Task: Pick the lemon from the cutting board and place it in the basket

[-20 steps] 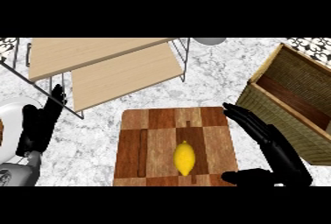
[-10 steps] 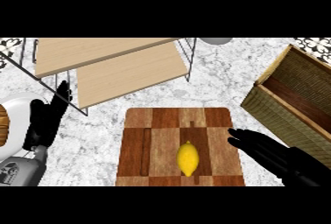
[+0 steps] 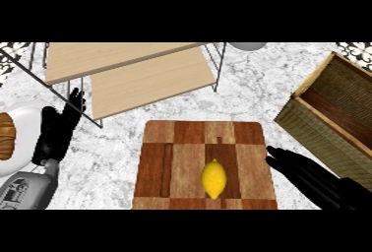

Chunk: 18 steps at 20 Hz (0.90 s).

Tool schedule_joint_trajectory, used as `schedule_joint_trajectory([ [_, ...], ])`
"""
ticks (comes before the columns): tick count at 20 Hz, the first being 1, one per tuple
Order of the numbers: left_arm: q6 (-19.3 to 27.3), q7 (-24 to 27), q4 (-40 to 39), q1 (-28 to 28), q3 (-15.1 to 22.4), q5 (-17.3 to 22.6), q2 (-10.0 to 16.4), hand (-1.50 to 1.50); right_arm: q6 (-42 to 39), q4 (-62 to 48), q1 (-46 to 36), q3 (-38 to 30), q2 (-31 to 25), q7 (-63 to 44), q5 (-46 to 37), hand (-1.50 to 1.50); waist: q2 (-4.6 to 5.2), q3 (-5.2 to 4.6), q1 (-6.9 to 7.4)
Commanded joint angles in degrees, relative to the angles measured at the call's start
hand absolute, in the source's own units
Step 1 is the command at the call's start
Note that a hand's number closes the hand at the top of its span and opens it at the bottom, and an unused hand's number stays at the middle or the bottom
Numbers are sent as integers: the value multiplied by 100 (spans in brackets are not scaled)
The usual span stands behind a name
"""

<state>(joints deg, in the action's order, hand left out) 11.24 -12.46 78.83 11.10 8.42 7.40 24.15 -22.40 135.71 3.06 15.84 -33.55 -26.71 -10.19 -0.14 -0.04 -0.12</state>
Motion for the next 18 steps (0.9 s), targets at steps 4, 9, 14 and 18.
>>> schedule_joint_trajectory([
  [4, -266, -143, 107, 164, -38, -196, -236, 0, 108, -457, 225, -42, 499, 630, -915, -150, 10, 6, -6],
  [9, -438, 103, -96, 114, -240, -204, -264, 0, 590, -1214, 410, 740, 1037, 1150, -1981, -150, 13, 7, 5],
  [14, -364, -79, 55, 141, -199, -471, -521, 0, 603, -1462, 414, 960, 1334, 1225, -2154, -150, 11, 7, 0],
  [18, -452, -41, 44, 64, -338, -564, -576, 0, 436, -2228, -63, 372, 1349, 1652, -1932, -150, 16, 6, 16],
])
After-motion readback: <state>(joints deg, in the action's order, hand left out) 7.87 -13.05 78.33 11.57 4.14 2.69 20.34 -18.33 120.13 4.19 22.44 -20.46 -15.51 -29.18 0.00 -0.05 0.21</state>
